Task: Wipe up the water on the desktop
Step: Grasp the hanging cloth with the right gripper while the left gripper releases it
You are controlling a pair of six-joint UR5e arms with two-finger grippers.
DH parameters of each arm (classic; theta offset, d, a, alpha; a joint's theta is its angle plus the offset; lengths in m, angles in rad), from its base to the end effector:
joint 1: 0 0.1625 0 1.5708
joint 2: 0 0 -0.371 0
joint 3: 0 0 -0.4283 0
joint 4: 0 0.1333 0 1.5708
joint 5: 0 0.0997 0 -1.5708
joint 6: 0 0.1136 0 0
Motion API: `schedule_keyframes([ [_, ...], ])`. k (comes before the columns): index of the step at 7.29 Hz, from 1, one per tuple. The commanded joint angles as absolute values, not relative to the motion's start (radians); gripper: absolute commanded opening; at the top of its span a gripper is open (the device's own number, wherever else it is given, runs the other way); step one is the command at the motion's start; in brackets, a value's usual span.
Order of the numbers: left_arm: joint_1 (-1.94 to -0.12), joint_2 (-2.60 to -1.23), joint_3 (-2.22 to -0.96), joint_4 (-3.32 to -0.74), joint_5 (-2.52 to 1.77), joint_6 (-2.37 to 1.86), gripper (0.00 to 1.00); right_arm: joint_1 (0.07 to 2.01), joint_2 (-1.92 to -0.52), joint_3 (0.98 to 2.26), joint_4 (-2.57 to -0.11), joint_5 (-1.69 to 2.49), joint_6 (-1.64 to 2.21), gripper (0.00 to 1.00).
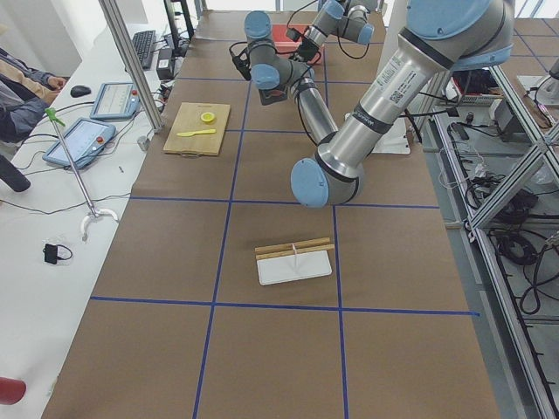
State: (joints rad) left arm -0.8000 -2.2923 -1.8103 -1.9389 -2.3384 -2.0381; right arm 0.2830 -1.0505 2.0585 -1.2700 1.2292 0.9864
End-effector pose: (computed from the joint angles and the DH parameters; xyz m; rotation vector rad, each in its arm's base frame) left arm 0.3745 -0.4637 0.0127 -0.4324 1.3519 -0.5429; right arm -0.4728 -0.3159 0.0536 0.8066 -1.0504 -0.0325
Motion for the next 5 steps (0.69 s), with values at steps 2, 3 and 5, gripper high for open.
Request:
schedule_keyframes([
  [2,-0.759,-2.281,-1.844,-1.939,-2.327,-2.051,0.0,0.262,-1.045,2.011,-1.185,1.198,0.994,0.83],
  [3,-0.756,-2.281,-1.844,-1.939,-2.327,-2.051,0.0,0.252,-1.046,1.99,-1.125,1.197,0.999,0.26],
  [5,-0.756,-2.28,-1.844,-1.939,-2.329,-2.049,0.0,0.244,-1.052,1.983,-1.098,1.198,1.0,0.0],
])
